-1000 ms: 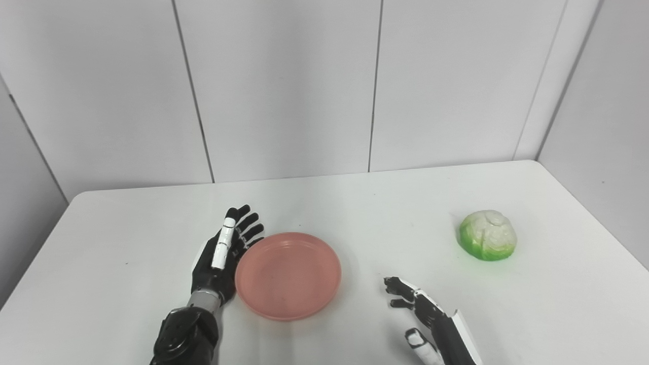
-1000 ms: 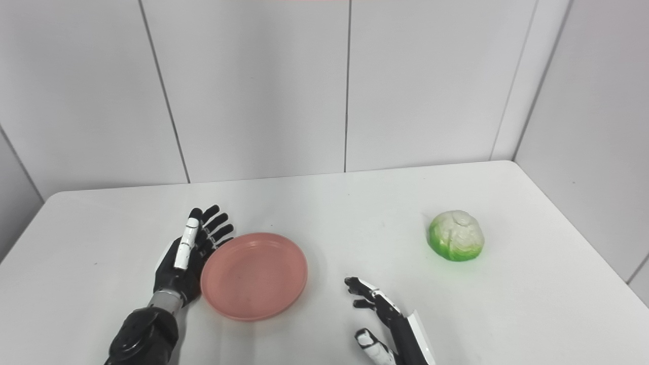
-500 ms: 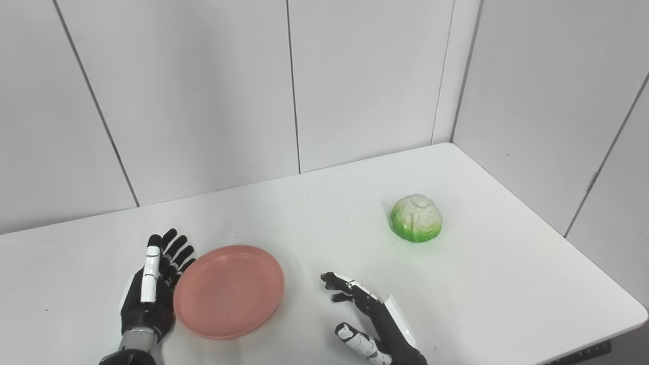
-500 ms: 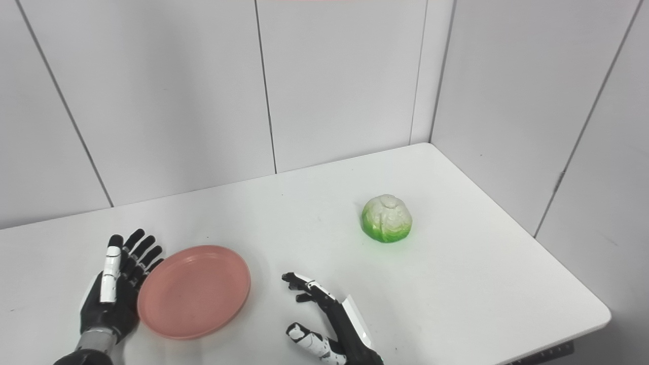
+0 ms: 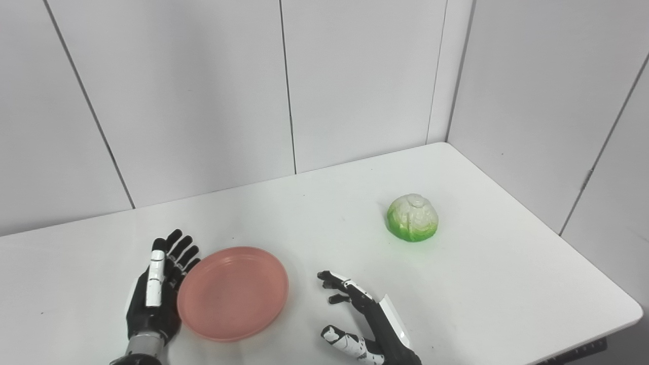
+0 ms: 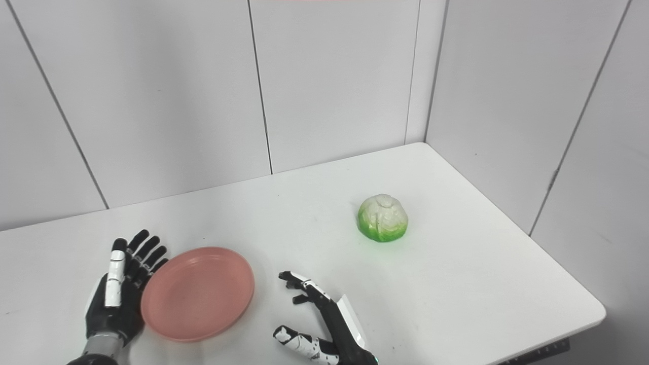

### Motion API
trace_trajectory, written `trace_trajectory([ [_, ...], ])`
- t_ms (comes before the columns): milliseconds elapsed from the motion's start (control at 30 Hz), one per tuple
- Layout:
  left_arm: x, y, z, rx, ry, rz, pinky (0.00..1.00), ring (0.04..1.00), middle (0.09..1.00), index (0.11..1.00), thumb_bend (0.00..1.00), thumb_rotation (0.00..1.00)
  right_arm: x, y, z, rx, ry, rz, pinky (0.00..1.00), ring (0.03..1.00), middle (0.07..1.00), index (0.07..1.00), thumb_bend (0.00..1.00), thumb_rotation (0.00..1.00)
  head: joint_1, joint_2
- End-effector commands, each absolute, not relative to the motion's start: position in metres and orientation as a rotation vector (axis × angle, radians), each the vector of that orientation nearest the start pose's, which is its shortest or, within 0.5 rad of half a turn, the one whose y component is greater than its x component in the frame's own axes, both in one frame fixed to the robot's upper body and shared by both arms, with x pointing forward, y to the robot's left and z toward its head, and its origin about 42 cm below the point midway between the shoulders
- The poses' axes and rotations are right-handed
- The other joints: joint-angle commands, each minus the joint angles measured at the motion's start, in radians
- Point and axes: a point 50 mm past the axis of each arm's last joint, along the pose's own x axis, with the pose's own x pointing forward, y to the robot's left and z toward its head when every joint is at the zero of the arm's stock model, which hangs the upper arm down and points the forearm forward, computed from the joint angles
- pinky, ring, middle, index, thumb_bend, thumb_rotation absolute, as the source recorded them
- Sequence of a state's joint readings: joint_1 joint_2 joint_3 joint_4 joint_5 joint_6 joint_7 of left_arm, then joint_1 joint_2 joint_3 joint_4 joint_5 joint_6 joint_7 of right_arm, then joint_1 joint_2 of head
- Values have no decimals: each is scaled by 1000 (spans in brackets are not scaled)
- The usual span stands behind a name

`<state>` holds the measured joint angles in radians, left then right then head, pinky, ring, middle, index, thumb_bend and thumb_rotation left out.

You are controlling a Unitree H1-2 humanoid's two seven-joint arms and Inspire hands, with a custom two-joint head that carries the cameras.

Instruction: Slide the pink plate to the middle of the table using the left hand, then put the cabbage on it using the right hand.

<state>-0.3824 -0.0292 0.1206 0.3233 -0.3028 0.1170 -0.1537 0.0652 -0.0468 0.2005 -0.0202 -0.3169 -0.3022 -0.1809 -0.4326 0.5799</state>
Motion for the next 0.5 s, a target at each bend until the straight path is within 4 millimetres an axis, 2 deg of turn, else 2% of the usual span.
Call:
trace_trajectory([
  [0, 403, 184, 134, -340, 18, -179, 864, 863, 869, 835, 792, 821, 264, -153, 138, -224, -387, -17, 685, 804, 845, 818, 703, 752, 4, 0],
  [100, 402, 182, 135, -342, 22, -177, 870, 871, 870, 842, 768, 826, 264, -166, 163, -307, -431, -73, 683, 806, 855, 826, 683, 738, 5, 1],
  [167, 402, 183, 134, -345, 28, -173, 844, 850, 848, 830, 787, 799, 267, -180, 184, -420, -474, -102, 704, 831, 873, 840, 761, 687, 3, -1],
  [233, 402, 183, 134, -346, 29, -172, 833, 840, 838, 824, 793, 790, 269, -186, 193, -479, -487, -117, 718, 843, 879, 847, 803, 666, 3, -1],
  [333, 403, 182, 135, -350, 21, -180, 831, 836, 832, 819, 792, 785, 279, -209, 227, -648, -508, -101, 763, 866, 908, 874, 875, 596, 7, -8],
  [400, 404, 181, 135, -344, 21, -180, 845, 843, 835, 819, 793, 795, 288, -223, 248, -737, -518, -82, 792, 891, 930, 877, 923, 512, 10, -10],
  [467, 404, 180, 135, -340, 25, -176, 874, 856, 839, 817, 781, 801, 297, -235, 267, -826, -525, -67, 776, 900, 933, 873, 953, 489, 14, -11],
])
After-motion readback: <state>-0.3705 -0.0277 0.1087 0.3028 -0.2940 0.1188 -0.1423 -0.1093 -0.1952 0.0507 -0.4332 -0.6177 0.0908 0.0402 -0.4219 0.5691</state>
